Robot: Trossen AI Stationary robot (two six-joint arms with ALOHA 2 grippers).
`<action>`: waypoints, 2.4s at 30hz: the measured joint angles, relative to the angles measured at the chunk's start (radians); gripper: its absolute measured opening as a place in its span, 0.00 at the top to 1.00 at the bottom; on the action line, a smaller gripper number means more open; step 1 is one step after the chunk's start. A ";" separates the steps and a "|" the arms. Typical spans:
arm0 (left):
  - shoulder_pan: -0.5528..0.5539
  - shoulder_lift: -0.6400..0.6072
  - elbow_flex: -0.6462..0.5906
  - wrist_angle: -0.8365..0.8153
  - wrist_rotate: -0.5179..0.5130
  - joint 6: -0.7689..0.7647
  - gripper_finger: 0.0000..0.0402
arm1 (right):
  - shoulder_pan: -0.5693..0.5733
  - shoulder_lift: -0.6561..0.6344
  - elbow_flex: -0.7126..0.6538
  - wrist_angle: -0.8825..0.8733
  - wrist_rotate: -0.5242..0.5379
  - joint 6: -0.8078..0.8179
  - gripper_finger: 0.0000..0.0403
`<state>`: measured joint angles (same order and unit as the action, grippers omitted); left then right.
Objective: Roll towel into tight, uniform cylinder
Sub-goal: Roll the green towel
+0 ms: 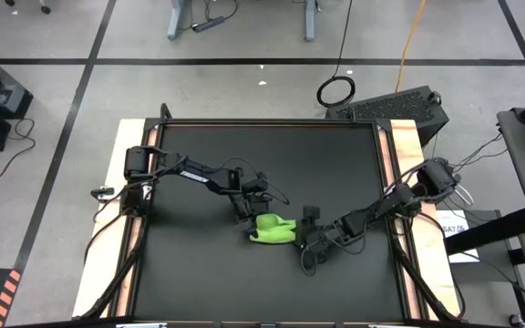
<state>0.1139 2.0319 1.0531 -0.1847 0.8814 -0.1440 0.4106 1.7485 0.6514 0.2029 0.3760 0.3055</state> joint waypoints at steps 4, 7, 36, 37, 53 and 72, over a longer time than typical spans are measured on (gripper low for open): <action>0.000 -0.017 -0.003 0.012 -0.016 -0.014 0.76 | -0.031 -0.001 0.000 -0.012 -0.074 0.057 0.83; 0.010 -0.046 -0.008 0.020 -0.035 -0.024 0.59 | -0.056 -0.001 0.001 -0.013 -0.156 0.101 0.95; -0.316 -0.316 -0.063 0.022 -0.799 0.550 0.41 | -0.288 0.005 -0.003 0.016 -0.762 0.311 0.98; -0.321 -0.316 -0.075 0.037 -0.827 0.550 0.41 | -0.292 0.005 -0.003 0.016 -0.767 0.311 0.98; -0.331 -0.196 -0.169 0.222 -0.838 0.385 0.41 | -0.326 0.005 -0.004 0.030 -0.803 0.351 0.98; -0.093 -0.125 -0.166 0.246 -0.359 0.069 0.93 | -0.327 -0.048 -0.008 -0.005 -0.789 0.292 0.86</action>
<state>0.0212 1.9068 0.8871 0.0609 0.5227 -0.0751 0.0834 1.7006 0.6437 0.1978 -0.4129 0.5970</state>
